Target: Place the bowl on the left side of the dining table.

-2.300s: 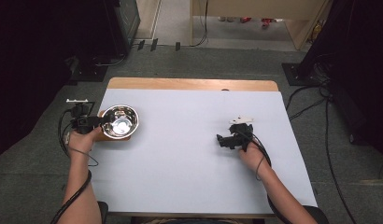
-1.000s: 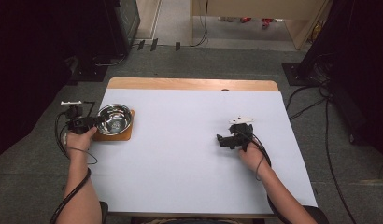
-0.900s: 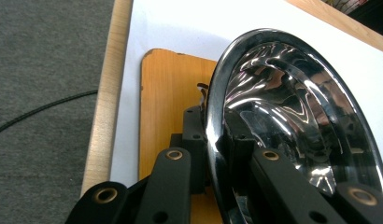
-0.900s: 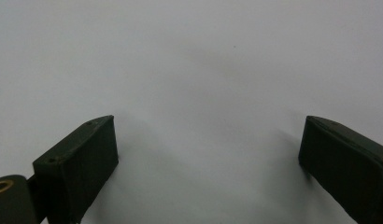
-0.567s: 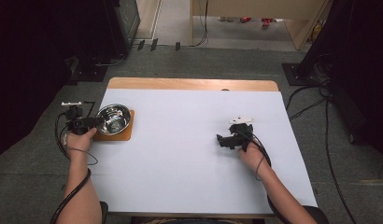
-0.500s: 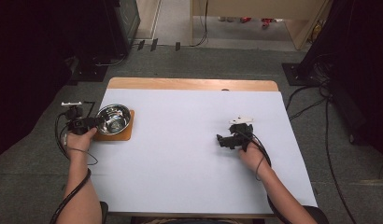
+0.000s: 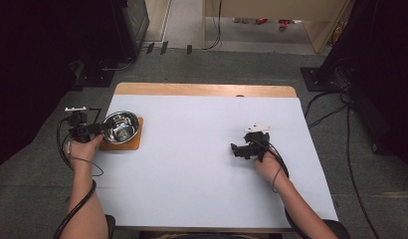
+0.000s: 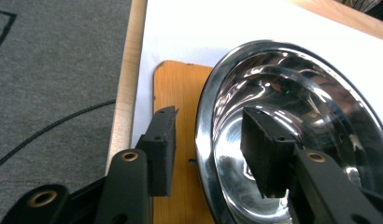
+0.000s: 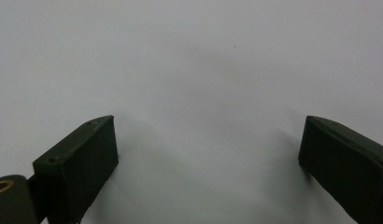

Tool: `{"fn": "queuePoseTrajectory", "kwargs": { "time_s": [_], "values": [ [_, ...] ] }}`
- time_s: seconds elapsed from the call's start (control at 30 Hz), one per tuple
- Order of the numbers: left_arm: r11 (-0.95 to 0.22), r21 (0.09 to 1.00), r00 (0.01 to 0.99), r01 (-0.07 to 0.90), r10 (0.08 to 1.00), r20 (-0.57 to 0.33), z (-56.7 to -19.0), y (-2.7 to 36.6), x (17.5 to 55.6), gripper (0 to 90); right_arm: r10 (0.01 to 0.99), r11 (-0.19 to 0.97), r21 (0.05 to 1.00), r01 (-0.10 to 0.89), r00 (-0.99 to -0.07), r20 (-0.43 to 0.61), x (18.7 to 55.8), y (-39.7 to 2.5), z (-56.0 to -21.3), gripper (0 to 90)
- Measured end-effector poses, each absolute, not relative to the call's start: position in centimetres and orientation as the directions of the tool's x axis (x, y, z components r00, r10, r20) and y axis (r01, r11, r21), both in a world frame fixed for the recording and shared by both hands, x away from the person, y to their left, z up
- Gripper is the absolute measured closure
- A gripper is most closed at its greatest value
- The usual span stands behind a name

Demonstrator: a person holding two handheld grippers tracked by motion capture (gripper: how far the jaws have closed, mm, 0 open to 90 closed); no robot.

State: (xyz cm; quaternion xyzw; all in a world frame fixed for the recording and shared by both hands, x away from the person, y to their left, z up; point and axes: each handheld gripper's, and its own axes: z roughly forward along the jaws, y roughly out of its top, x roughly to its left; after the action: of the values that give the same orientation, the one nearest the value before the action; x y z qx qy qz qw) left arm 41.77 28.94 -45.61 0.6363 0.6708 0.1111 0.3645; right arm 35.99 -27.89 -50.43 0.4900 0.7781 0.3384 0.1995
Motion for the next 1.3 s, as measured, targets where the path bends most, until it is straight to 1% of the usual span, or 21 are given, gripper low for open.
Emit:
{"fn": "queuePoseTrajectory", "kwargs": {
  "time_s": [0.13, 0.27, 0.57, 0.9, 1.3],
  "values": [
    [0.156, 0.632, 0.084, 0.759, 0.939, -0.333, -44.9, 28.9, 41.5, 51.7, 0.898, 0.291, 0.722, 0.628, -0.440, 0.021, 36.0, -27.9, -50.4, 4.4],
    [0.144, 0.645, 0.092, 0.750, 0.944, -0.318, -44.2, 28.7, 41.2, 45.8, 0.898, 0.291, 0.722, 0.628, -0.440, 0.021, 36.0, -27.9, -50.4, 4.4],
    [0.096, 0.675, 0.127, 0.732, 0.953, -0.274, -42.4, 27.3, 40.9, 39.5, 0.898, 0.290, 0.722, 0.628, -0.440, 0.022, 36.0, -27.9, -50.4, 4.4],
    [0.032, 0.678, 0.213, 0.735, 0.937, -0.275, -41.3, 25.1, 40.9, 35.4, 0.898, 0.291, 0.722, 0.628, -0.440, 0.021, 36.0, -27.9, -50.4, 4.4],
    [-0.046, 0.687, 0.301, 0.726, 0.918, -0.256, -41.1, 22.0, 41.0, 33.6, 0.897, 0.292, 0.722, 0.628, -0.441, 0.020, 36.0, -27.9, -50.4, 4.4]
  ]
}}
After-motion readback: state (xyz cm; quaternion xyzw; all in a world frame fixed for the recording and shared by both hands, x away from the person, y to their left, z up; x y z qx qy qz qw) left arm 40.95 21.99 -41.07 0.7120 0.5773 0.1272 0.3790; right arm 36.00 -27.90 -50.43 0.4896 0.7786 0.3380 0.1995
